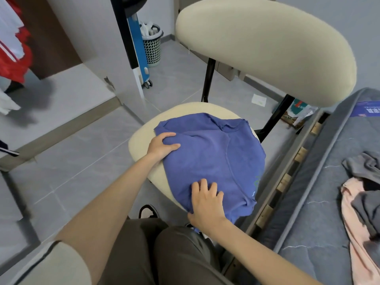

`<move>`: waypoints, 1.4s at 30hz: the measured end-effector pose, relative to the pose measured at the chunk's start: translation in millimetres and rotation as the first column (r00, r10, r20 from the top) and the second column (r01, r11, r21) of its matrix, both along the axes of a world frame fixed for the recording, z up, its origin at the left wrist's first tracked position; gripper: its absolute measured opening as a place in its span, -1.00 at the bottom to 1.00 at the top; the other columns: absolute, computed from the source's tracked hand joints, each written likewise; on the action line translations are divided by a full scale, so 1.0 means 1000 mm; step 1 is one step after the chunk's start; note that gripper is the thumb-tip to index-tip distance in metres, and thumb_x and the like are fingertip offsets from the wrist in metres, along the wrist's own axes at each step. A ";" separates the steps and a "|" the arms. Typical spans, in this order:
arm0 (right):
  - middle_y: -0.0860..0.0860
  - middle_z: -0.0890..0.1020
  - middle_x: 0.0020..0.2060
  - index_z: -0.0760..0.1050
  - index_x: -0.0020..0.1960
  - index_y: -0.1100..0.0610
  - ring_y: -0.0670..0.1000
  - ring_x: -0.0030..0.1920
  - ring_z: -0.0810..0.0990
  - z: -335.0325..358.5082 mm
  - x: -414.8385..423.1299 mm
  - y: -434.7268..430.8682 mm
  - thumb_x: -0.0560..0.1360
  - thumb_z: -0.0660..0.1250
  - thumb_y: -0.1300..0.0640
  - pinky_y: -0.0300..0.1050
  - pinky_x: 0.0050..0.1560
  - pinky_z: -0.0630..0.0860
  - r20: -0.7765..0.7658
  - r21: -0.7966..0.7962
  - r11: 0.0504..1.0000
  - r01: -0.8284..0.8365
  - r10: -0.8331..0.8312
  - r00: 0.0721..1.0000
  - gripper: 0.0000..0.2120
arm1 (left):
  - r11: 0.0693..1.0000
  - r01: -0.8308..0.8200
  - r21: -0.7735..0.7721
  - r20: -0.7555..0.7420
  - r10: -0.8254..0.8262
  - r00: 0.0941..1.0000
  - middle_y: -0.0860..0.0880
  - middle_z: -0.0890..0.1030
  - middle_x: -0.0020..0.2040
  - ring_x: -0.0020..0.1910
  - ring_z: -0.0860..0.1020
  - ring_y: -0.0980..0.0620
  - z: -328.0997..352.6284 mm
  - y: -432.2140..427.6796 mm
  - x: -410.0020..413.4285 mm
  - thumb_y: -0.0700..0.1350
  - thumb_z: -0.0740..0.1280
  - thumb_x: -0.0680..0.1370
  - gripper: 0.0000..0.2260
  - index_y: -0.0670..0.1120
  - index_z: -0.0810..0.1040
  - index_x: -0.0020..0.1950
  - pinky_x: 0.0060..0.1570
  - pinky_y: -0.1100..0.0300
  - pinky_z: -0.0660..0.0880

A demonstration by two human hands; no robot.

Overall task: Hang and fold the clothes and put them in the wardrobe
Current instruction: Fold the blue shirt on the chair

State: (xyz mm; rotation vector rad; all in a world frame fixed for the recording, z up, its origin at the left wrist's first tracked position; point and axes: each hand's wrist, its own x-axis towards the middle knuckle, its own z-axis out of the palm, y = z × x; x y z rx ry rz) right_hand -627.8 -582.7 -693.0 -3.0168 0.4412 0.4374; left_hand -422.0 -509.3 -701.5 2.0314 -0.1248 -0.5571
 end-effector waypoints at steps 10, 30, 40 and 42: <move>0.06 0.53 0.12 0.37 0.25 0.08 0.18 0.05 0.52 0.050 0.029 -0.096 0.47 0.17 0.34 -0.09 -0.20 0.29 0.068 0.034 0.999 0.036 -0.038 0.997 -0.62 | 0.987 -0.096 0.129 0.129 0.079 0.988 -0.06 0.51 0.35 0.27 0.49 -0.02 0.001 0.008 0.002 -0.13 0.38 0.55 -0.63 -0.19 0.52 0.34 0.12 0.40 0.40; 0.13 0.54 -0.03 0.45 0.07 0.19 0.16 0.02 0.45 0.195 0.055 -0.144 0.43 0.31 0.28 -0.07 -0.12 0.25 0.538 -0.260 0.949 -0.178 0.295 0.789 -0.78 | 0.856 -0.262 0.447 0.682 -0.136 0.719 -0.16 0.58 0.13 0.10 0.54 -0.22 0.153 0.044 -0.074 -0.18 0.23 0.57 -0.66 0.08 0.56 0.29 -0.08 0.03 0.47; 0.09 0.55 -0.01 0.36 0.13 0.07 0.19 -0.03 0.53 0.087 -0.047 -0.159 0.28 0.37 0.30 -0.05 -0.20 0.39 0.063 0.016 1.000 0.017 -0.018 0.998 -0.54 | 0.557 0.200 0.806 0.262 -0.640 0.723 0.03 0.27 0.42 0.42 0.21 -0.06 0.088 0.040 -0.134 0.03 0.26 0.58 -0.83 -0.02 0.54 0.06 0.40 -0.01 0.11; 0.04 0.49 -0.09 0.35 0.11 0.06 0.16 -0.08 0.51 0.078 -0.058 -0.163 0.24 0.44 0.22 -0.08 -0.21 0.37 -0.008 0.058 0.997 0.053 -0.053 0.999 -0.52 | 0.619 0.394 0.679 0.128 -0.628 0.768 0.06 0.50 0.14 0.28 0.40 -0.05 0.087 0.042 -0.136 -0.02 0.27 0.58 -0.89 0.00 0.43 -0.11 0.38 -0.05 0.20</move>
